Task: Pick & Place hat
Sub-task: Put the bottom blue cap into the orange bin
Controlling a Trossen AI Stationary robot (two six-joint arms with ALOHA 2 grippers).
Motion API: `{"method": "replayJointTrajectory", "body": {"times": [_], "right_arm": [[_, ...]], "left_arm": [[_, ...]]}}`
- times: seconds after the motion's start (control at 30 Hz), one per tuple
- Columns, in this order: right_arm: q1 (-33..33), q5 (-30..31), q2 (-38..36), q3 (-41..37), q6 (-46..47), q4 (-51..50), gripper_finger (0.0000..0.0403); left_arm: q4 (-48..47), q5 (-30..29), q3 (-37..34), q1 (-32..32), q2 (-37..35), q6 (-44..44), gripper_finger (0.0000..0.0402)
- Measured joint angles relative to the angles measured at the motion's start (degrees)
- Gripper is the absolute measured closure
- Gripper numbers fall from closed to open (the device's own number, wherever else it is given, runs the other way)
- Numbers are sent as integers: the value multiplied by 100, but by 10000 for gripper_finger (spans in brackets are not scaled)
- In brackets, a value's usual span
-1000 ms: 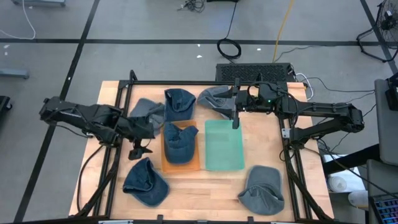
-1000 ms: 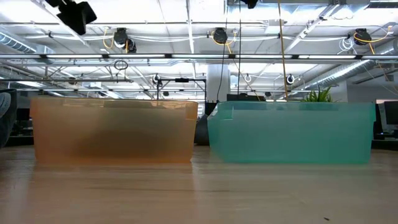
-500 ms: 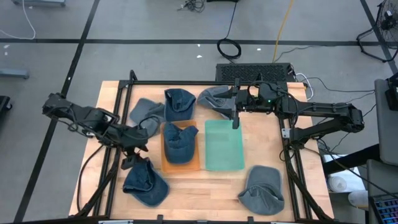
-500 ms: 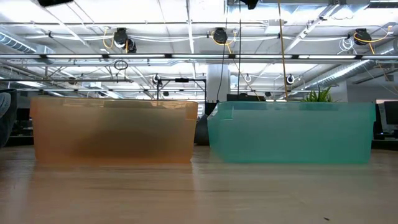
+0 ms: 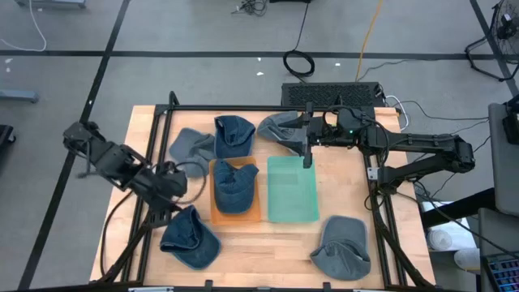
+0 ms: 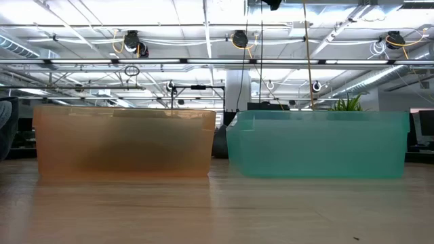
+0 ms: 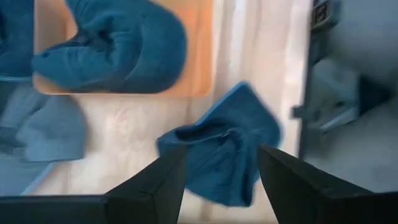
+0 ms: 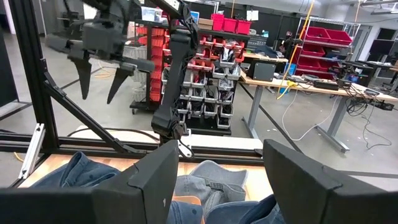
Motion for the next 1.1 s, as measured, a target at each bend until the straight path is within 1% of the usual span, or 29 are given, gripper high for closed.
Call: {"method": "replayJointTrajectory", "body": {"times": [0.1, 0.23, 0.4, 0.53, 0.63, 0.73, 0.9, 1.1], "right_arm": [[0, -7, 0, 0, -1, -7, 181], [0, -20, 0, 0, -9, -20, 181], [1, -22, 0, 0, -15, -82, 181], [0, -9, 0, 0, -63, -146, 181], [1, -7, 0, 0, -67, -138, 176], [0, -12, 0, 0, -70, -140, 162], [0, -22, -2, 0, -72, -189, 142], [0, -24, 0, 0, -72, -338, 139]], "left_arm": [[-329, -80, 20, -64, 240, 123, 198], [-535, 86, -35, -66, 401, -84, 197], [-387, 144, -149, -64, 442, -204, 199], [-127, 139, -227, -62, 442, 25, 194], [-94, 69, -238, -23, 442, 10, 185], [-101, 11, -238, 60, 466, -29, 168], [-98, -7, -240, 67, 667, 598, 137], [-96, 12, -240, 56, 1134, 1462, 109]]}}
